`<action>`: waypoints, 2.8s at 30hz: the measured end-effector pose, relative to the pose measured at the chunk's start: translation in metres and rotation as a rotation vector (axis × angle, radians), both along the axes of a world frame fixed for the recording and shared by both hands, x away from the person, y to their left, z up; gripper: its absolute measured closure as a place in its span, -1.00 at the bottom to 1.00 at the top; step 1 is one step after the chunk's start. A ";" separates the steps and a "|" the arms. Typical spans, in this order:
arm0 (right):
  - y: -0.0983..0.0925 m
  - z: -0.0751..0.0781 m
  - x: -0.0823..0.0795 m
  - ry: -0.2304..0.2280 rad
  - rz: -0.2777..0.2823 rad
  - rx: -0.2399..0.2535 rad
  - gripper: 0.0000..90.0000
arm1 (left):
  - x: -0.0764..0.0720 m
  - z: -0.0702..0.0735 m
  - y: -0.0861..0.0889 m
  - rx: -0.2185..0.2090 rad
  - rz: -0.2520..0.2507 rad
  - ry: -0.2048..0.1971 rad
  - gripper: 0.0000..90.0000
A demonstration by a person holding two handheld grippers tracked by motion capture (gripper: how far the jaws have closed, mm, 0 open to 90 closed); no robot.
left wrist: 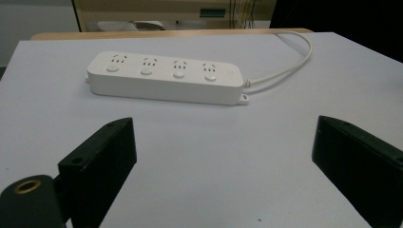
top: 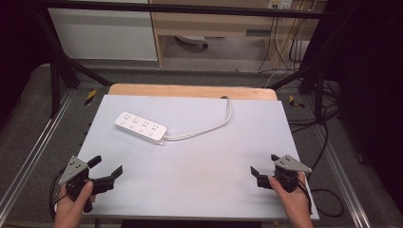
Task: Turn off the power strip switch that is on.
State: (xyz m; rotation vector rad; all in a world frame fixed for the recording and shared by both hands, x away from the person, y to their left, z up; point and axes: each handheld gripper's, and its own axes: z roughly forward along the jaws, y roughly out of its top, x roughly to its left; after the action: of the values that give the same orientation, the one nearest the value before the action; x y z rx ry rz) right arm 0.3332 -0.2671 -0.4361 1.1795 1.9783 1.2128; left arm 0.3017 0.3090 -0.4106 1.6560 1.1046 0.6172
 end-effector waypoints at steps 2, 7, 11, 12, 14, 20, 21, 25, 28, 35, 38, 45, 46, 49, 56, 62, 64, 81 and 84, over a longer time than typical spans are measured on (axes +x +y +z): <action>0.000 -0.001 0.000 -0.007 0.002 0.009 -0.83 | -0.001 0.001 -0.001 0.003 -0.002 0.001 -0.84; -0.001 -0.005 0.002 0.020 -0.011 0.012 -0.84 | -0.003 0.002 -0.001 0.009 -0.014 -0.004 -0.85; 0.000 -0.005 0.003 0.031 -0.017 0.009 -0.85 | -0.002 0.001 -0.003 0.018 -0.013 0.003 -0.86; 0.000 -0.005 0.004 0.031 -0.018 0.012 -0.86 | -0.002 0.001 -0.004 0.036 -0.009 0.000 -0.86; 0.000 -0.005 0.004 0.030 -0.019 0.010 -0.88 | -0.002 0.001 -0.007 0.061 -0.007 0.003 -0.86; 0.001 -0.005 0.002 0.021 -0.022 -0.004 -0.88 | -0.002 0.004 -0.015 0.054 -0.048 0.015 -0.86; 0.001 -0.004 0.002 0.018 -0.023 -0.006 -0.88 | -0.002 0.005 -0.016 0.061 -0.052 0.016 -0.85; 0.000 -0.003 0.003 0.010 -0.027 0.000 -0.87 | -0.004 0.016 -0.020 0.053 -0.042 -0.006 -0.84; -0.001 -0.004 0.004 0.009 -0.020 0.002 -0.89 | -0.003 0.024 -0.021 0.060 -0.044 -0.007 -0.77; 0.004 -0.005 0.003 0.015 0.003 -0.009 -0.92 | 0.003 0.036 -0.018 0.010 0.002 0.006 -0.78; 0.005 -0.004 0.003 0.011 0.009 -0.011 -0.92 | 0.008 0.042 -0.015 0.003 0.020 -0.007 -0.74; 0.007 -0.004 0.005 0.016 0.007 -0.011 -0.85 | 0.027 0.062 -0.014 -0.004 0.026 -0.057 -0.74; 0.007 -0.004 0.005 0.016 0.007 -0.011 -0.85 | 0.031 0.065 -0.014 -0.002 0.022 -0.064 -0.74; 0.010 -0.004 0.005 0.028 0.021 -0.018 -0.86 | 0.042 0.072 -0.015 -0.005 0.022 -0.064 -0.69; 0.014 -0.006 0.003 0.047 0.032 -0.028 -0.91 | 0.068 0.083 -0.017 -0.020 -0.001 -0.064 -0.77; 0.013 -0.007 -0.001 0.044 0.040 -0.046 -0.90 | 0.088 0.079 -0.024 0.000 -0.027 -0.046 -0.79; 0.012 -0.007 -0.002 0.046 0.038 -0.037 -0.89 | 0.093 0.080 -0.027 0.002 -0.035 -0.051 -0.79; 0.019 -0.007 0.000 0.035 0.063 -0.040 -0.92 | 0.124 0.088 -0.041 0.023 -0.032 -0.063 -0.82; 0.021 -0.008 -0.001 0.045 0.075 -0.053 -0.92 | 0.133 0.091 -0.044 0.046 -0.043 -0.059 -0.82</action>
State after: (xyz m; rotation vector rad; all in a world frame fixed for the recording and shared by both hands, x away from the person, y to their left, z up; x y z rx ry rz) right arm 0.3327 -0.2460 -0.4437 1.1248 2.0922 1.1720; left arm 0.4346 0.2651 -0.3195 1.6858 1.0166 0.6642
